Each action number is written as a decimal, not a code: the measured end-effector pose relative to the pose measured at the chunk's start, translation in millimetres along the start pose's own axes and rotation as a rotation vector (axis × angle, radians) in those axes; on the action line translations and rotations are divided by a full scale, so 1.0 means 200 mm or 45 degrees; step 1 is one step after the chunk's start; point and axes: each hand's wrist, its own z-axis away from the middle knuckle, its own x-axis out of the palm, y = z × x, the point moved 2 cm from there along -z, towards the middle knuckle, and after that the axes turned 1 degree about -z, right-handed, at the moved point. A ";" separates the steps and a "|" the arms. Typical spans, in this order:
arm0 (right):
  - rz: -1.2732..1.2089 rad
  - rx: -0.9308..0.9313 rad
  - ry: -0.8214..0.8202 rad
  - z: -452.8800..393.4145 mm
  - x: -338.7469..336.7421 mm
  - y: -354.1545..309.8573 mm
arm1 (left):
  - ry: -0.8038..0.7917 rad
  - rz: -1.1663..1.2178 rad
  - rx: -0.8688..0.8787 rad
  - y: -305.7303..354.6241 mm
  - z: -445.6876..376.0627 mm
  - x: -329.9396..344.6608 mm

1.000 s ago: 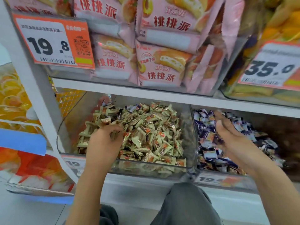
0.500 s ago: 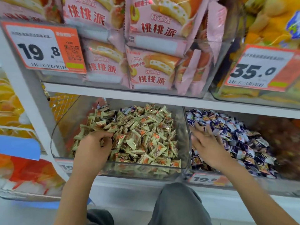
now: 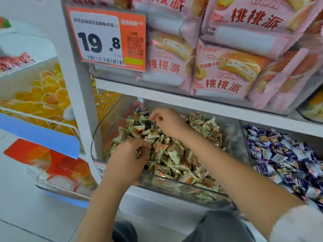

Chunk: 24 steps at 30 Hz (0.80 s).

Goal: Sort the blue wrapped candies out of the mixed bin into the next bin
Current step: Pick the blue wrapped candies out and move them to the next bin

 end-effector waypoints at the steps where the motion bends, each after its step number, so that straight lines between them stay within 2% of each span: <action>1: 0.067 0.004 -0.098 -0.09 0.04 0.02 | 0.007 0.012 0.001 -0.01 0.00 0.00; 5: 0.488 -0.039 -0.527 -0.29 0.16 0.04 | -0.010 0.055 0.006 -0.04 -0.05 0.00; 7: 0.548 -0.074 -0.609 -0.35 0.20 0.04 | -0.047 0.046 0.001 -0.05 -0.08 0.01; 9: 0.496 -0.097 -0.574 -0.38 0.23 0.06 | -0.064 0.023 0.017 -0.06 -0.11 0.02; 12: 0.266 -0.090 -0.395 -0.36 0.27 0.10 | -0.061 0.024 0.028 -0.07 -0.11 0.03; 17: -0.287 0.084 -0.304 -0.28 0.21 0.13 | -0.019 0.070 -0.033 -0.05 -0.10 0.01; 22: -1.037 0.250 -0.228 -0.09 0.05 0.07 | 0.078 0.157 -0.103 -0.03 -0.09 -0.01; 24: -1.144 0.246 -0.144 0.04 -0.02 0.05 | 0.092 0.147 -0.111 -0.03 -0.08 0.00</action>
